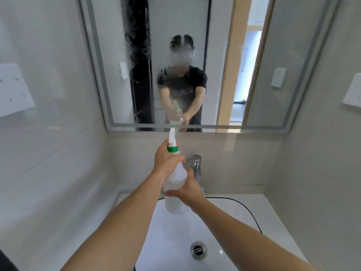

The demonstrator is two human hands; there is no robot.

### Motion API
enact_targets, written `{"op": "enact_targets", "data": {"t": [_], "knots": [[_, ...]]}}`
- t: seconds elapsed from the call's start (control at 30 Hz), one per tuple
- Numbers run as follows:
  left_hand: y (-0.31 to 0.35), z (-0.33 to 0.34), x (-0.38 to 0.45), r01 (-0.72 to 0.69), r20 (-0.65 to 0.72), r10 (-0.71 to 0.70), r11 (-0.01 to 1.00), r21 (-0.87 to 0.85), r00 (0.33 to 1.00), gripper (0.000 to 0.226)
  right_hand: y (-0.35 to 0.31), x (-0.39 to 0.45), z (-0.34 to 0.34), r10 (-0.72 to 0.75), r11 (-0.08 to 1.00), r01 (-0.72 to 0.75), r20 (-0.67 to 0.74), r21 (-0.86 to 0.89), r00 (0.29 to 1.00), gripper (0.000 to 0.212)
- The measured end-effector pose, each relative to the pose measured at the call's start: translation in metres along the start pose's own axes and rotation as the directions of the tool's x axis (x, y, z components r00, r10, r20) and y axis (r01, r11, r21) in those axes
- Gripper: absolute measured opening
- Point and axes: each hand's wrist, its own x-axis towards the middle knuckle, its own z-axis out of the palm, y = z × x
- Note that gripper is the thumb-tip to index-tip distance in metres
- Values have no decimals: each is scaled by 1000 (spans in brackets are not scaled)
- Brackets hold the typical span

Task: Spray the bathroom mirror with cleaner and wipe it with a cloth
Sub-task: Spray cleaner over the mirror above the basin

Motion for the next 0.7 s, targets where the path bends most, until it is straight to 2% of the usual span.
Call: {"op": "enact_targets", "data": {"t": [0.17, 0.33, 0.7], "knots": [[6, 33, 1, -28, 96, 26, 999, 20, 995, 39, 12, -5, -24, 42, 999, -41, -70, 14, 997, 92], [25, 72, -2, -54, 202, 54, 999, -3, 978, 52, 18, -11, -60, 70, 997, -65, -144, 37, 987, 84], [33, 147, -17, -118, 235, 112, 993, 8, 966, 38, 48, -24, -123, 97, 995, -103, -262, -8, 960, 84]]}}
